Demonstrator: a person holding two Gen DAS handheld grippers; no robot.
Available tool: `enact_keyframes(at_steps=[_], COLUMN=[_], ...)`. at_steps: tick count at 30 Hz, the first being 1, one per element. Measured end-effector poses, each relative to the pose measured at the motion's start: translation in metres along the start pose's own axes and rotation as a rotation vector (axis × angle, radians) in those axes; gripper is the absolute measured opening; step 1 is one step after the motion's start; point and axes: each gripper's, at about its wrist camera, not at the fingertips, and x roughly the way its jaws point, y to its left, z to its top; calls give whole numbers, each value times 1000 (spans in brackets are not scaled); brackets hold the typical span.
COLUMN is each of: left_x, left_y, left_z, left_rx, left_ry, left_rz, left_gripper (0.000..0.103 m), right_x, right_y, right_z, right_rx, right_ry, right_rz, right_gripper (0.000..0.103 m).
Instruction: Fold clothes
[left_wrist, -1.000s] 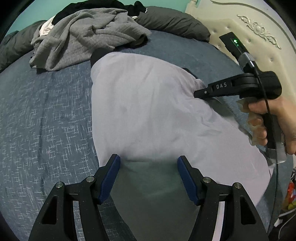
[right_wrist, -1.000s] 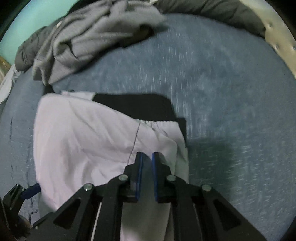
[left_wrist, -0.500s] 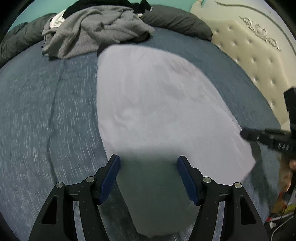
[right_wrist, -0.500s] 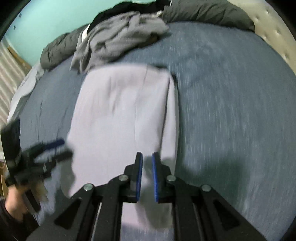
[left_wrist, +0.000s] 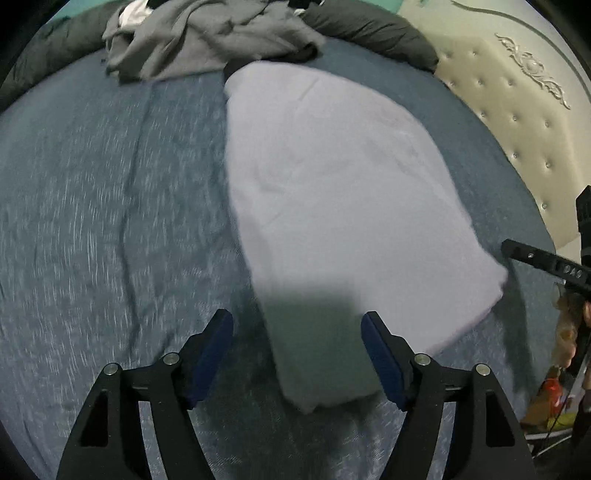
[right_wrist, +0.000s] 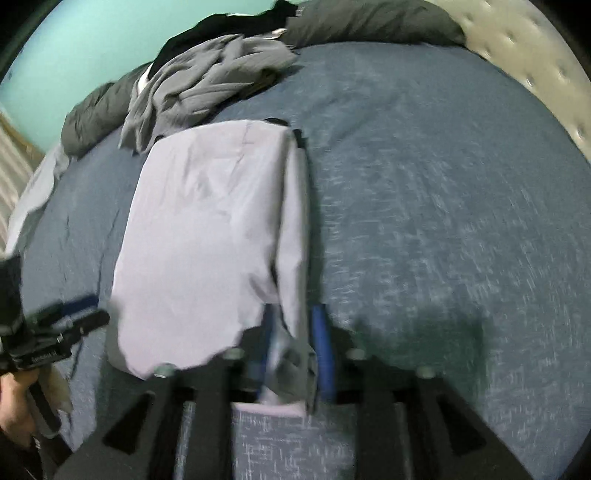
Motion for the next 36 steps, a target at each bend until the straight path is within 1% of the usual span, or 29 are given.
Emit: enact_keyframes(at_steps=[3,5,6,8,14,15,17,21,24,27,29,32,34,36], left_x=[3,6,8,11,24,27,34,39,44,46,46,45,47,48], left_y=[6,8,9,10,13,14,17,10,10,6,4,5,5,2], left_z=[-6,-8,-9,-10,-11,-10,-7,-8,-5,-4,-4,-4,-4,-3], left_rx=[-21,-36,-43,-57,-106,-113,-127,-117,-116,-96,-93,-98,-96,-89], left_ry=[13,22,27,37,57,61,63,66,67,60,55,46,40,29], left_rz=[-32,-52,-61,-82,-191,-198,-204,-210,-218,-210,-211,-219,-221,-213], left_gripper=[76,77,77,77,77,77,77,77,77,77,75,74,73,70], right_x=[10,16,21,27,38,42,51,68,75,78,79,81,83,84], right_y=[-11,-11,-13,-14,-5,-3,0,1,5,12,17,21,22,27], right_z=[-6,-12,-13,-14,-14,-14,-12,-9,-8,-6,-6,-6,-6,-5], right_rx=[65,95,109,121,109,110,111,109,90,69,59,46,47,42], right_ry=[64,92,103,122,155,160,172,191,192,184,183,187,188,174], right_rz=[77,106,118,136,179,190,188,180,176,173,174,199,210,204], right_gripper=[48,57,58,59,61,61,61,62,63,65,64,60,60,60])
